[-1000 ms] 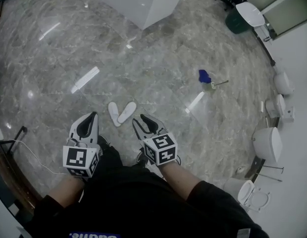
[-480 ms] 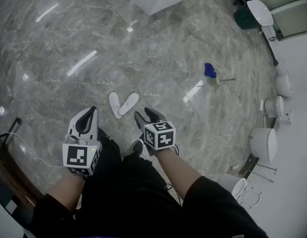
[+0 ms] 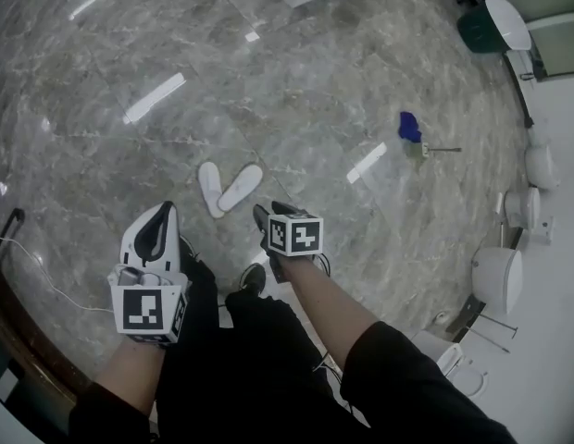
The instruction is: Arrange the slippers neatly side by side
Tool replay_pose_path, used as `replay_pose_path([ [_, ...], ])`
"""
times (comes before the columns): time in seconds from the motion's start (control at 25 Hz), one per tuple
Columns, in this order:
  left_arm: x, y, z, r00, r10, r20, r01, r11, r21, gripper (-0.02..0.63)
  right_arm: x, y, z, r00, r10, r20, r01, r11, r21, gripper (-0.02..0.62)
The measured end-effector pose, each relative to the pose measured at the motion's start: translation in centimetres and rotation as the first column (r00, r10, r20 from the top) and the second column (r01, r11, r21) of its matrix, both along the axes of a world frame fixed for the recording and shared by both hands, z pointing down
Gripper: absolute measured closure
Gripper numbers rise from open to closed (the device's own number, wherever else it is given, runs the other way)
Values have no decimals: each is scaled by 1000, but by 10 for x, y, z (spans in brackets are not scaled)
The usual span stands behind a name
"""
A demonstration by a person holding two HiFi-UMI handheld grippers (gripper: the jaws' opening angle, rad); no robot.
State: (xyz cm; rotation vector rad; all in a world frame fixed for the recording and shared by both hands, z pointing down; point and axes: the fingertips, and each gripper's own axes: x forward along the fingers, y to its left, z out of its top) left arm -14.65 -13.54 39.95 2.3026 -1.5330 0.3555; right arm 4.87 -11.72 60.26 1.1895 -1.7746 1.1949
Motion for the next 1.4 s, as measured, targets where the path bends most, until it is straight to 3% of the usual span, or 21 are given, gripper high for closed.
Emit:
replay_pose_path([
  [0.28,-15,0,87,997,-70,-10,70,997,-35,604,11,-13,139,988,152,30,-143,971,-189,434],
  [0.6,-23,-27,199,993,-114,-23,115,993,9,604,11,-44,277,971,238,34,-220,937,-272,434],
  [0.8,-19,-39,263,994,-109,-6,109,993,43,606,17,-51,368,955,297,18,-270,891,-365,434],
  [1.2,-1,-41,317,995,-98,-25,100,986,134,606,38,-67,518,887,460,32,-394,792,-466,436],
  [1.4,-6,-28,321,994,-101,33,94,980,174,605,39,-74,557,890,456,10,-396,785,-477,436],
])
